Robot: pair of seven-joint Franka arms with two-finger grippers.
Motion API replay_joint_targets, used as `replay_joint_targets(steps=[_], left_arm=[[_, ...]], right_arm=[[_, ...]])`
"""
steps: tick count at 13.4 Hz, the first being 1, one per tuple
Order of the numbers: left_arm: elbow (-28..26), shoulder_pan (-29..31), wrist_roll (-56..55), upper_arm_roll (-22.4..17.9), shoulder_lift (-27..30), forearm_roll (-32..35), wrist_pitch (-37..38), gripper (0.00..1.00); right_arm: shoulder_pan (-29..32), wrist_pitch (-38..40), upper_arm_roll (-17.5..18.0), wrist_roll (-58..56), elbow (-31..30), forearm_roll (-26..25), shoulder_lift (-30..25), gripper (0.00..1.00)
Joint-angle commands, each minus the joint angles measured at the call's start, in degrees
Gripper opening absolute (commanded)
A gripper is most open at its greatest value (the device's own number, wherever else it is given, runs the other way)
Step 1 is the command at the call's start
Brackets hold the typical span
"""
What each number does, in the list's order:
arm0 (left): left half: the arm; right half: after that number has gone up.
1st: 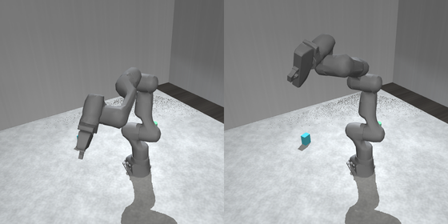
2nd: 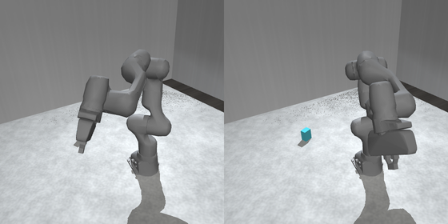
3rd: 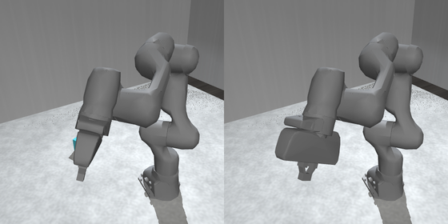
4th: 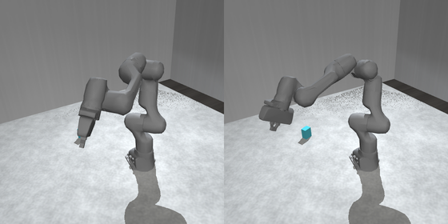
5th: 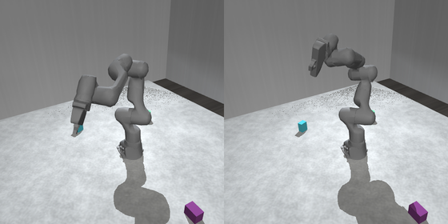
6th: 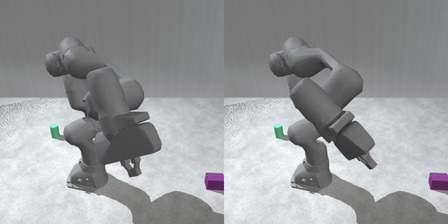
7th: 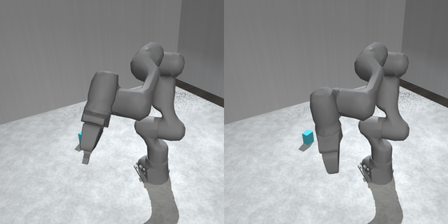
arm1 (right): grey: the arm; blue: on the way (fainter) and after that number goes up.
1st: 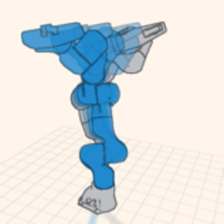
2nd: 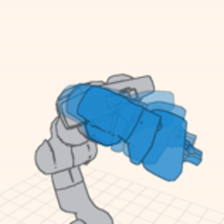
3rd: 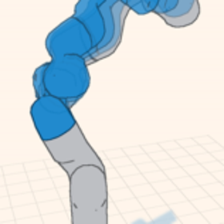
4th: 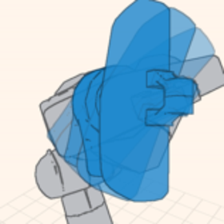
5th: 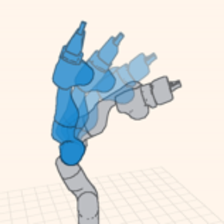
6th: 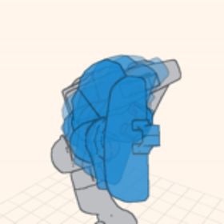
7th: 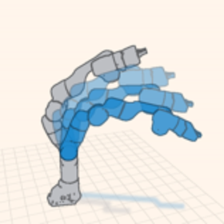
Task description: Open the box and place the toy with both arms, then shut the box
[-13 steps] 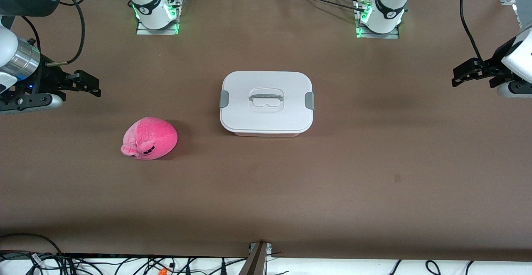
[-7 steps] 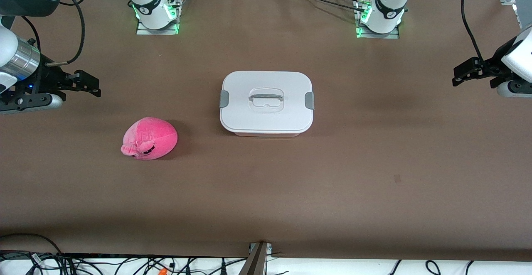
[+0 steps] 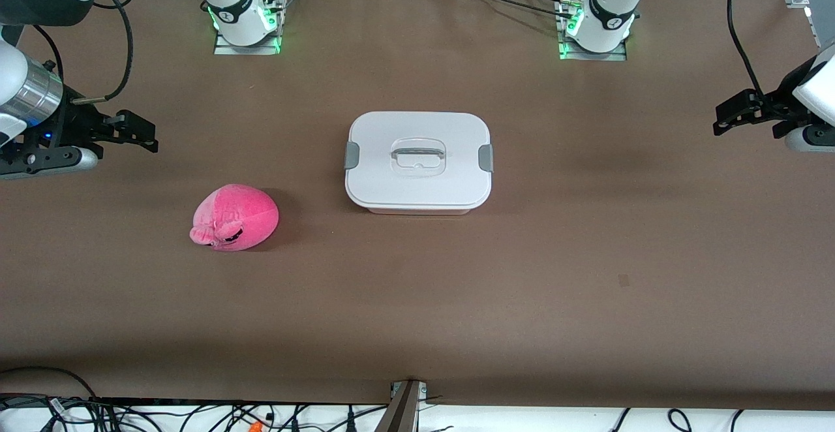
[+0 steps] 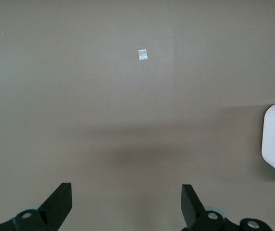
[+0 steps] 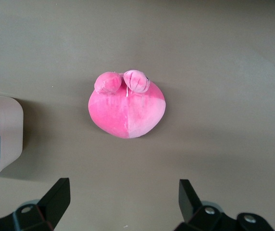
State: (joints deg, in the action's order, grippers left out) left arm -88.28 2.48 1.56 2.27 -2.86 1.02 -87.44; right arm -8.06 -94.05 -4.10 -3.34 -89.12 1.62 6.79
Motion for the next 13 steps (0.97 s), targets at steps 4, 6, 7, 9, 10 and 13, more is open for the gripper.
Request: replay_joint_targets(steps=[4,6,7,9,10,13], left_arm=[[0.66,0.86,1.43,5.36,-0.04,-1.46,6.57,1.0],[0.48,0.78,1.6,8.79,-0.3,-2.77,6.4,1.0],[0.39,0.51,1.52,9.85,-0.57,-5.39,6.32,1.0],[-0.05,-0.63,3.43,10.65,-2.32,-11.79,6.31,1.0],[-0.22,-1.41,6.58,11.08,-2.94,-15.83,5.79,1.0],[-0.05,-5.63,16.86,11.18,-6.8,-19.38,3.7,1.0]], right_arm=[[0.85,0.79,0.67,-0.79,0.0,-0.65,-0.47,1.0],[0.85,0.79,0.67,-0.79,0.08,-0.65,-0.47,1.0],[0.85,0.79,0.67,-0.79,0.0,-0.65,-0.47,1.0],[0.85,0.71,0.67,-0.79,0.0,-0.65,-0.47,1.0],[0.85,0.79,0.67,-0.79,0.0,-0.65,-0.47,1.0],[0.85,0.79,0.67,-0.79,0.0,-0.65,-0.47,1.0]])
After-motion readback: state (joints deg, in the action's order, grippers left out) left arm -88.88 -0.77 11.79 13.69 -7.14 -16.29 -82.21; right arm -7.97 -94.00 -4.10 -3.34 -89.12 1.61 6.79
